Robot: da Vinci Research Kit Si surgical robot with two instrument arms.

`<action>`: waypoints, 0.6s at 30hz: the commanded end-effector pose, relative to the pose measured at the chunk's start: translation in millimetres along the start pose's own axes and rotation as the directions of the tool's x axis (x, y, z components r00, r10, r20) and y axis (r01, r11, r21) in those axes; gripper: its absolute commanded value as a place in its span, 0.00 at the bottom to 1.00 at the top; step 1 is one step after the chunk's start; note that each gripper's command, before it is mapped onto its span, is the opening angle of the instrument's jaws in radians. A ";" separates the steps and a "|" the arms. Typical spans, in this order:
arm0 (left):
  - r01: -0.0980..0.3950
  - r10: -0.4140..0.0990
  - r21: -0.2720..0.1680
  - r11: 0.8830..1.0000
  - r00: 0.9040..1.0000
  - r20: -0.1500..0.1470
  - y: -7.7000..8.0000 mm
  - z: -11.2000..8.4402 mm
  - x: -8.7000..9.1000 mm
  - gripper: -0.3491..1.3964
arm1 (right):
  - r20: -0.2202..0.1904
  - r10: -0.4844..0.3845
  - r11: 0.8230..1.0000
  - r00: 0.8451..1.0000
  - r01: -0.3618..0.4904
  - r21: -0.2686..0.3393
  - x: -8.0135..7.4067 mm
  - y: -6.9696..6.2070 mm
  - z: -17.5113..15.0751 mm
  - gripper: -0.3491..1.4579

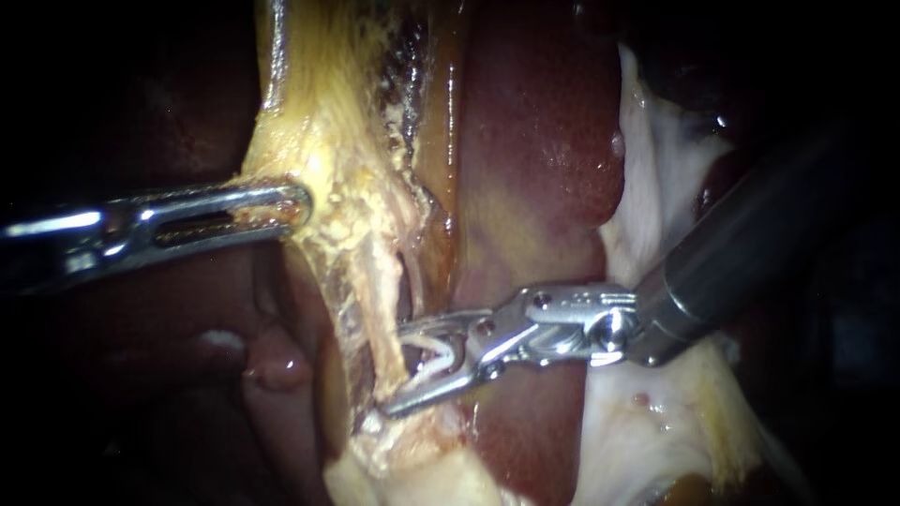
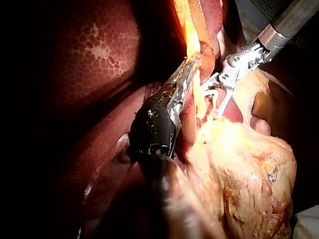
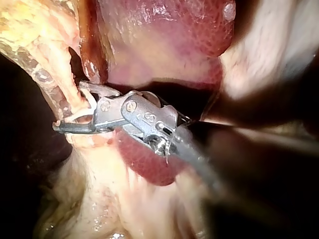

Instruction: Clipping first clip left tube

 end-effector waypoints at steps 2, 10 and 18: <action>0.000 0.000 0.000 1.000 1.000 0.000 0.0 0.0 0.0 0.00 | -0.010 -0.011 1.000 1.000 0.011 0.029 0.2 -0.4 0.1 0.50; 0.000 0.000 0.000 1.000 1.000 0.000 0.1 0.1 0.0 0.00 | -0.020 -0.024 0.992 1.000 0.026 0.123 -0.3 -1.2 1.8 0.49; -0.001 0.001 0.001 1.000 1.000 -0.001 0.2 0.2 0.0 0.00 | -0.013 -0.015 0.991 1.000 0.017 0.135 -1.0 -0.6 3.9 0.47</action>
